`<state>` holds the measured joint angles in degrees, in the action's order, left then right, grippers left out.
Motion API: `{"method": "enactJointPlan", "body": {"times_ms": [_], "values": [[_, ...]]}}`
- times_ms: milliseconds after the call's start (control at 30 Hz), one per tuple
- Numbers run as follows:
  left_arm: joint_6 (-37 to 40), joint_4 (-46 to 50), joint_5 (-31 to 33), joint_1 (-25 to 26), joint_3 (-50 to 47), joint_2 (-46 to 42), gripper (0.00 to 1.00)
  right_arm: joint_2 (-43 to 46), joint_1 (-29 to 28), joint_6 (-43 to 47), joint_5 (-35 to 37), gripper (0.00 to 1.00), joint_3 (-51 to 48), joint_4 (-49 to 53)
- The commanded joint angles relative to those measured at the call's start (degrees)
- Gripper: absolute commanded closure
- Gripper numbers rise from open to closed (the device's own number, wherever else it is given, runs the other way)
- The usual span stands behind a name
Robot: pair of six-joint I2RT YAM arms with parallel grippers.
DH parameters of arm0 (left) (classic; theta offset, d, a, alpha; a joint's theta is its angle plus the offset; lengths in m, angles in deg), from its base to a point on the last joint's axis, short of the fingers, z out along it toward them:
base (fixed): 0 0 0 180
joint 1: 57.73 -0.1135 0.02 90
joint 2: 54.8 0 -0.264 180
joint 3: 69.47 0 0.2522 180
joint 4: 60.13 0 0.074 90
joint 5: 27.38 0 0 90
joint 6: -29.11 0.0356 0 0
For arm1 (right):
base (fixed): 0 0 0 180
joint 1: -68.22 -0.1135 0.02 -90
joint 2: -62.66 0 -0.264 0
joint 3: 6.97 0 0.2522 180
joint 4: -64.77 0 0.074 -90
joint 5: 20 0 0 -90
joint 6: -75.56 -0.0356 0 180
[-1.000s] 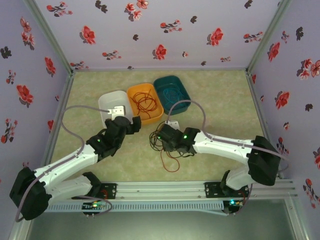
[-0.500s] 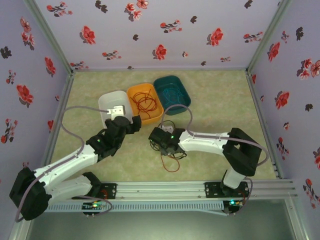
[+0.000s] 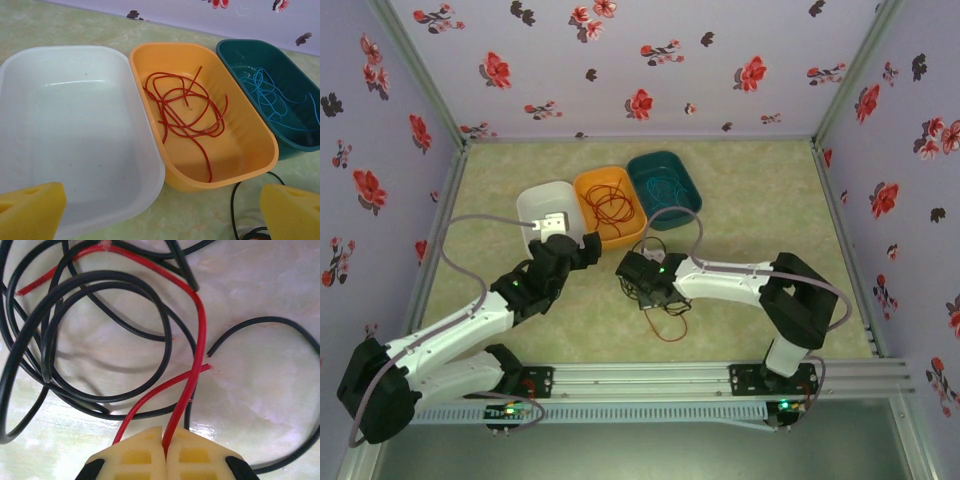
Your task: Untangle the cables
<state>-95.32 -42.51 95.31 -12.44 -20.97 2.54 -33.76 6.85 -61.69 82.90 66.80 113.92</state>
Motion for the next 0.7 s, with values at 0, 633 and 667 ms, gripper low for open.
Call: {"method": "enactJointPlan", "body": {"times_ms": [0,633,667], "values": [[-0.5,-1.0,0.1,-0.5,0.2,-0.3,0.00,3.7,0.5,-1.2,3.3,1.00,1.7,2.9],[0.8,-1.3,-0.5,-0.5,1.5,-0.1,0.00,17.0,1.2,6.0,18.1,1.00,8.5,9.7],[0.9,-1.6,-0.5,-0.4,1.7,-0.1,0.00,17.6,1.3,6.6,19.0,1.00,8.5,9.7]]}}
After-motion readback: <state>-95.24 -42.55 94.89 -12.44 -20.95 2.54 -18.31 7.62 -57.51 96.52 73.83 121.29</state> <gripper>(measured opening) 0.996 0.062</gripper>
